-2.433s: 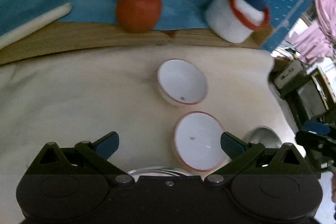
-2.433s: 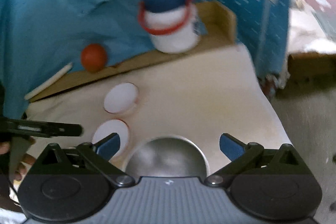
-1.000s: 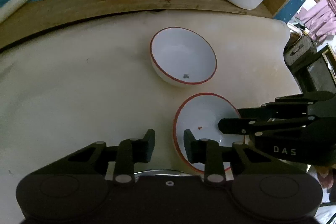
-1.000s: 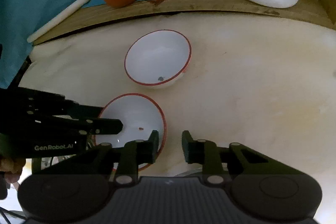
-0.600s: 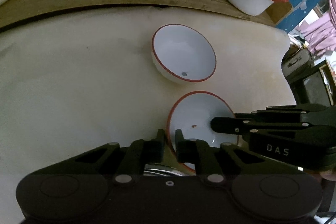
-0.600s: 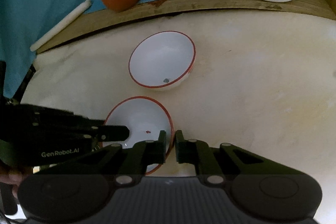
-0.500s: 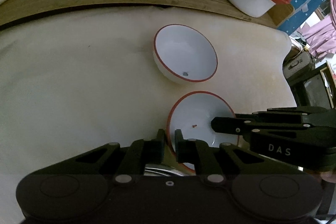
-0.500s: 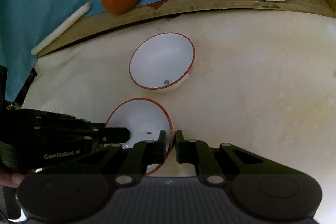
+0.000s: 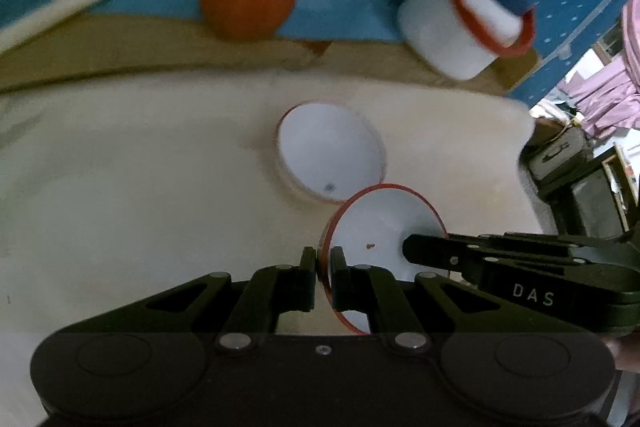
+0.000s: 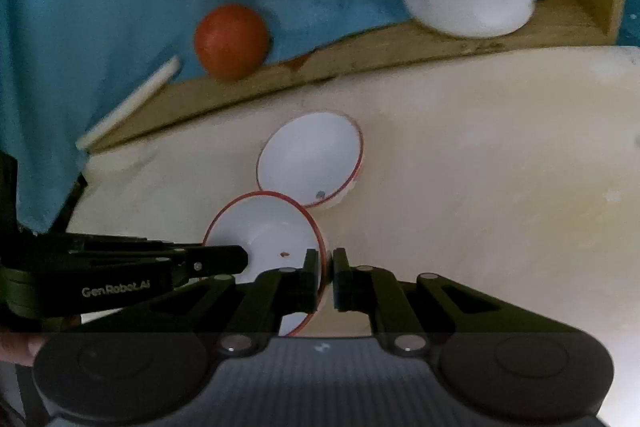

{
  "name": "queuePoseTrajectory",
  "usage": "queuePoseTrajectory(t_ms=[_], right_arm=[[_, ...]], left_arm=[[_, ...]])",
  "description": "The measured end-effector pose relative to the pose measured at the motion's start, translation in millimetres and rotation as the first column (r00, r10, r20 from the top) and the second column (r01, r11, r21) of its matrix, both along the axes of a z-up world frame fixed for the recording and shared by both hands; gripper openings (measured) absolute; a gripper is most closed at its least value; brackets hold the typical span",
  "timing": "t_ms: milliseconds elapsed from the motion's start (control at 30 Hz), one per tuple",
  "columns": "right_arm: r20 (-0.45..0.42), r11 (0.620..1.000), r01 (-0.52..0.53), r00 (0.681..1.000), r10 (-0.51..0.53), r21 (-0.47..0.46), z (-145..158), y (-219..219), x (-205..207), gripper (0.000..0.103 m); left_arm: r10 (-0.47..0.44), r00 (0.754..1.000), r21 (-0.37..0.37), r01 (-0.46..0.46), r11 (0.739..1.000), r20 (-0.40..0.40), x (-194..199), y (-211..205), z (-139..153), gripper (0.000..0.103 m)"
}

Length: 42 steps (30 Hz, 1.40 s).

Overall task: Organize plates and bowls
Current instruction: 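Lift the white red-rimmed bowl with both grippers and lower it into the steel bowl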

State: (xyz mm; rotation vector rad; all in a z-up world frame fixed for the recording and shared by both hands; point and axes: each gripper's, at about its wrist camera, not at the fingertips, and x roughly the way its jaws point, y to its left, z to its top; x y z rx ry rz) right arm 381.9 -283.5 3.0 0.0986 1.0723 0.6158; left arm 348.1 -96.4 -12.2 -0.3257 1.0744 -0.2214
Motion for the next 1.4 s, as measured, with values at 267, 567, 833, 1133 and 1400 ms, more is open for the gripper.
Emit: queuePoseTrajectory(t_ms=[267, 567, 833, 1133, 1400], right_arm=[[0.043, 0.996, 0.08, 0.996, -0.082, 0.042, 32, -50, -7, 0.008], [0.023, 0.989, 0.148, 0.989, -0.148, -0.001, 32, -102, -37, 0.009], [-0.044, 0.986, 0.167, 0.985, -0.167, -0.001, 16, -124, -55, 0.009], [-0.095, 0.989, 0.149, 0.984, -0.151, -0.021, 2, -126, -59, 0.009], [-0.114, 0.992, 0.116, 0.986, -0.12, -0.042, -7, -119, -54, 0.009]], left_arm=[[-0.111, 0.992, -0.046, 0.114, 0.992, 0.066, 5, -36, 28, 0.007], [-0.282, 0.959, -0.066, 0.284, 0.957, 0.03, -4, -80, 23, 0.007], [-0.371, 0.929, -0.034, 0.37, 0.929, -0.02, -14, -101, 11, 0.007], [-0.403, 0.912, 0.013, 0.405, 0.914, -0.073, -17, -116, 0, 0.007], [-0.388, 0.915, 0.041, 0.394, 0.918, -0.114, -13, -116, -10, 0.007]])
